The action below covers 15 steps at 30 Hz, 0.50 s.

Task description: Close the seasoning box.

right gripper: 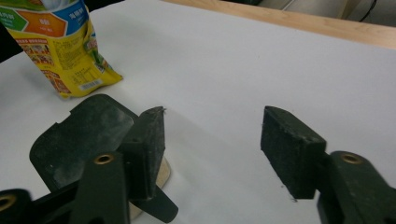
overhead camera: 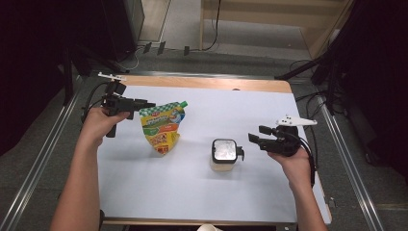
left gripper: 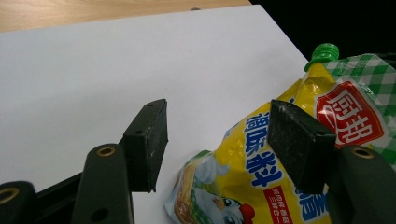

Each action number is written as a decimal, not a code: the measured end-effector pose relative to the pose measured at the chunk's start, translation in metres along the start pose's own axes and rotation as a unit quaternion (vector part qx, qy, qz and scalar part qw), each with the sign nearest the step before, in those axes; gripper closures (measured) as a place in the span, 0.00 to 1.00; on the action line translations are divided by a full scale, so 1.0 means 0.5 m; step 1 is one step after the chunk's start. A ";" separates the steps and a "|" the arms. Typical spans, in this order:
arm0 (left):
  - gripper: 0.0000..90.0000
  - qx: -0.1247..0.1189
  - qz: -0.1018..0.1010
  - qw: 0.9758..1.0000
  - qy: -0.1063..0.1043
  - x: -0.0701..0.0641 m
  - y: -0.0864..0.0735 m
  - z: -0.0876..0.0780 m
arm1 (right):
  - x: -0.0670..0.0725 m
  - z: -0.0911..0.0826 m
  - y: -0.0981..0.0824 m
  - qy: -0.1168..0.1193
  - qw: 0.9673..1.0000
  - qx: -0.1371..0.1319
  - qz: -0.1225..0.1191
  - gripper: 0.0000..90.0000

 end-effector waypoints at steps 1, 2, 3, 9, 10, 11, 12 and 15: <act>0.44 0.000 0.000 1.000 0.000 0.000 0.000 0.000 | -0.003 0.002 -0.002 -0.006 1.000 0.001 0.000 0.42; 0.43 0.000 -0.001 1.000 0.000 0.001 -0.001 0.000 | -0.005 0.003 -0.004 -0.010 1.000 0.000 -0.001 0.40; 0.43 0.000 -0.001 1.000 0.002 0.001 -0.001 0.000 | -0.009 0.005 -0.006 -0.013 1.000 0.001 -0.004 0.39; 0.43 -0.005 -0.003 1.000 0.007 0.007 -0.002 0.000 | -0.021 0.012 -0.017 -0.023 1.000 -0.002 0.004 0.35; 0.43 -0.006 -0.004 1.000 0.009 0.008 -0.002 0.000 | -0.022 0.013 -0.018 -0.024 1.000 -0.001 0.004 0.35; 0.43 -0.008 -0.006 1.000 0.008 0.010 -0.002 0.000 | -0.023 0.014 -0.019 -0.027 1.000 0.000 0.002 0.34; 0.42 -0.008 -0.006 1.000 0.006 0.011 -0.003 0.000 | -0.023 0.015 -0.020 -0.031 1.000 -0.002 -0.002 0.32; 0.42 -0.011 -0.004 1.000 0.004 0.013 -0.003 0.001 | -0.024 0.019 -0.023 -0.036 0.999 0.002 -0.011 0.32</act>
Point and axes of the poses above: each handheld gripper's, and its own axes: z roughly forward along the jaws, y roughly out of its top, x roughly to its left, the point moved 4 cm from there along z, roughly forward along the jaws, and after that the axes turned 8 degrees about x, right-handed, at the moved point
